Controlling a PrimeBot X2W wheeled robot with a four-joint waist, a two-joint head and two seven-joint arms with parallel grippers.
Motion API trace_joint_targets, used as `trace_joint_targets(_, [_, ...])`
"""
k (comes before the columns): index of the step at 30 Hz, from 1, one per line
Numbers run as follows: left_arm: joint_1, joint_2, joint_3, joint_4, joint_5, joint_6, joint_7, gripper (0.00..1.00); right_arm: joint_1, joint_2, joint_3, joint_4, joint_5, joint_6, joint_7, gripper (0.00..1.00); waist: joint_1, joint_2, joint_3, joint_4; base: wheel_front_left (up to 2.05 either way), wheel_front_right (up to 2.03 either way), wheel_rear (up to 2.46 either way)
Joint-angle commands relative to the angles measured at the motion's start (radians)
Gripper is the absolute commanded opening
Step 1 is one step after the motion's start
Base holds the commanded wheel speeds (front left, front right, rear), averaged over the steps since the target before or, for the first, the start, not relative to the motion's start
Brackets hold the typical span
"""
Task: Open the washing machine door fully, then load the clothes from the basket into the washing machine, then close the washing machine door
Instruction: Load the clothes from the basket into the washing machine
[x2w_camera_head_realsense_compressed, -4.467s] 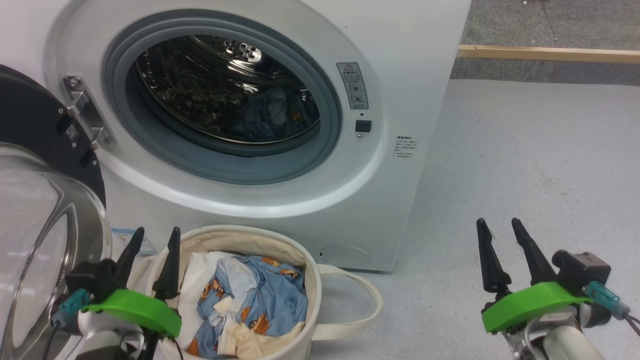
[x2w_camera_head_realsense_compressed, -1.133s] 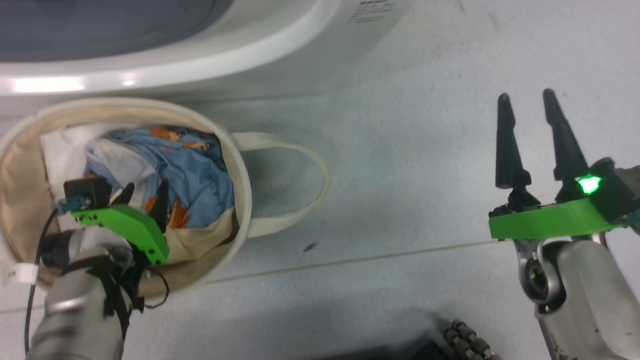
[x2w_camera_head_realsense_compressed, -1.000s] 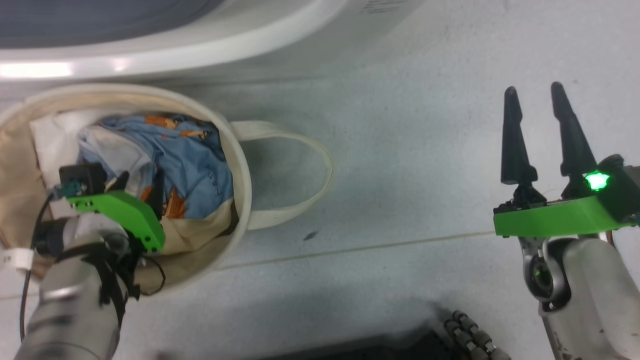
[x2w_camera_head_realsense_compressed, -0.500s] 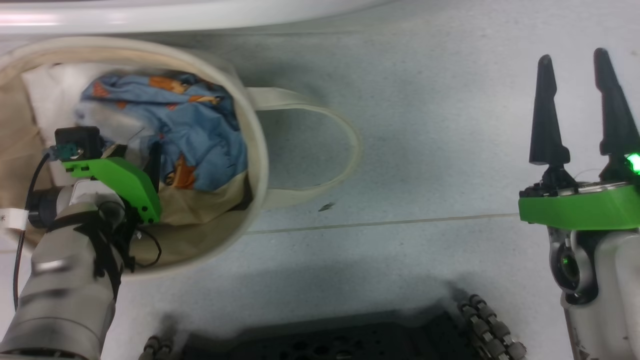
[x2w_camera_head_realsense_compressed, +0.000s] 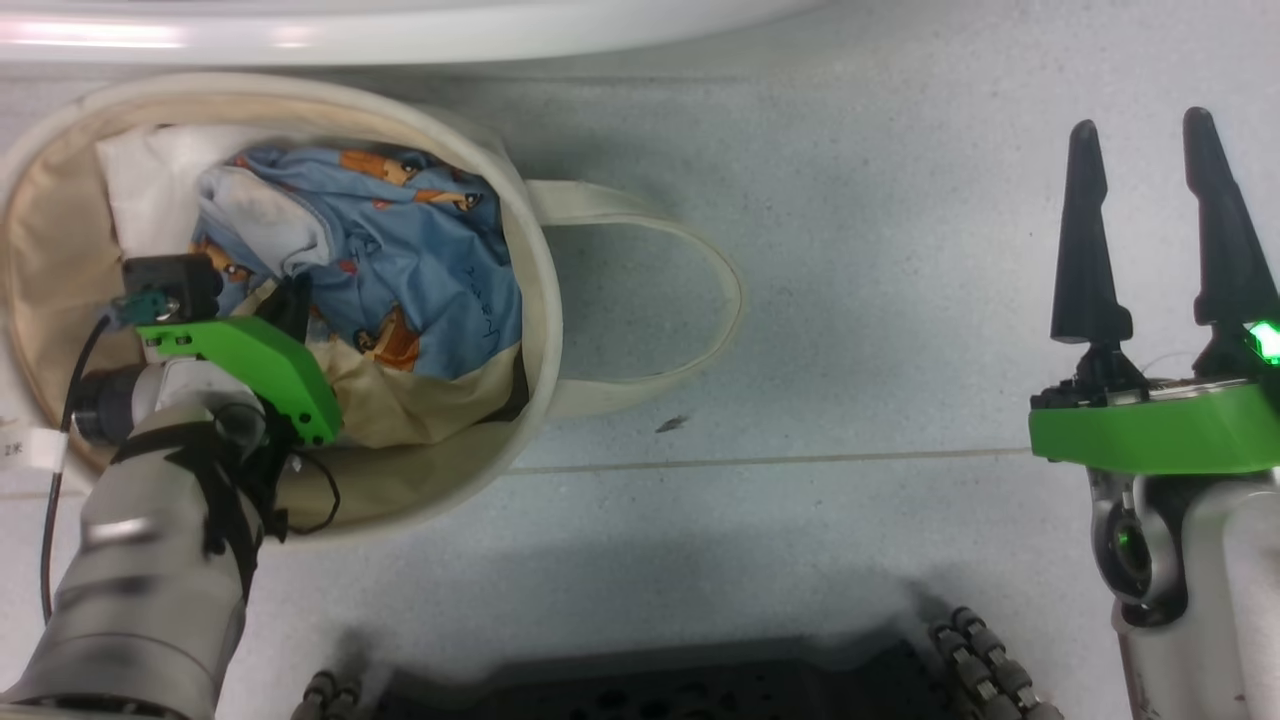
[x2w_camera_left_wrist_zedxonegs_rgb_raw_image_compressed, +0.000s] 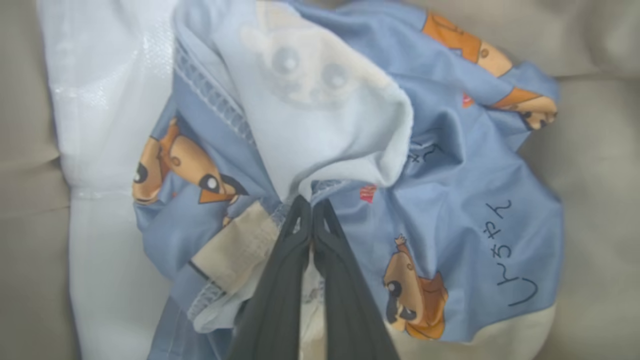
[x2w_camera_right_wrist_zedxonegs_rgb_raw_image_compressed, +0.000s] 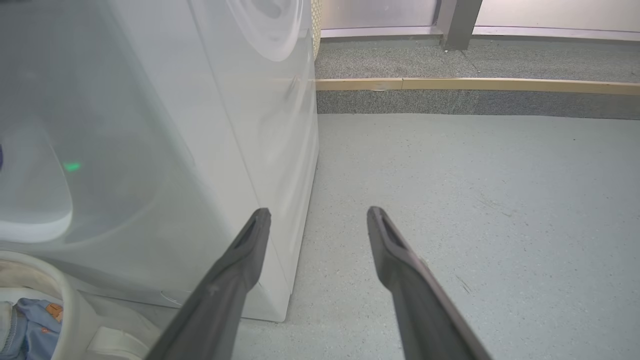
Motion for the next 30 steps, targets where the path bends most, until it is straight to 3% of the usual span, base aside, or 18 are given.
trace_joint_targets(1, [0.028,0.035,0.017,-0.004,-0.008,-0.004,-0.016,0.0,0.036,0.011,0.017,-0.025,0.0,0.001,0.0,1.0,0.0,0.0,-0.012,0.003,0.0,0.0,0.0])
trace_joint_targets(14, [0.152,-0.013,-0.05,-0.057,-0.116,-0.014,-0.11,0.0,0.014,-0.003,0.054,0.142,0.077,0.001,-0.075,1.0,0.0,0.0,-0.227,0.026,0.0,0.0,0.0])
trace_joint_targets(23, [0.277,0.003,-0.1,-0.172,-0.25,-0.015,-0.131,0.0,0.016,-0.034,0.102,0.261,0.142,0.001,-0.107,1.0,0.0,0.0,-0.428,0.038,0.0,0.0,0.0])
trace_joint_targets(30, [0.37,0.029,-0.083,-0.295,-0.248,-0.015,-0.132,0.0,0.047,-0.057,0.128,0.319,0.202,0.001,-0.122,1.0,0.0,0.0,-0.566,0.056,0.0,0.0,0.0])
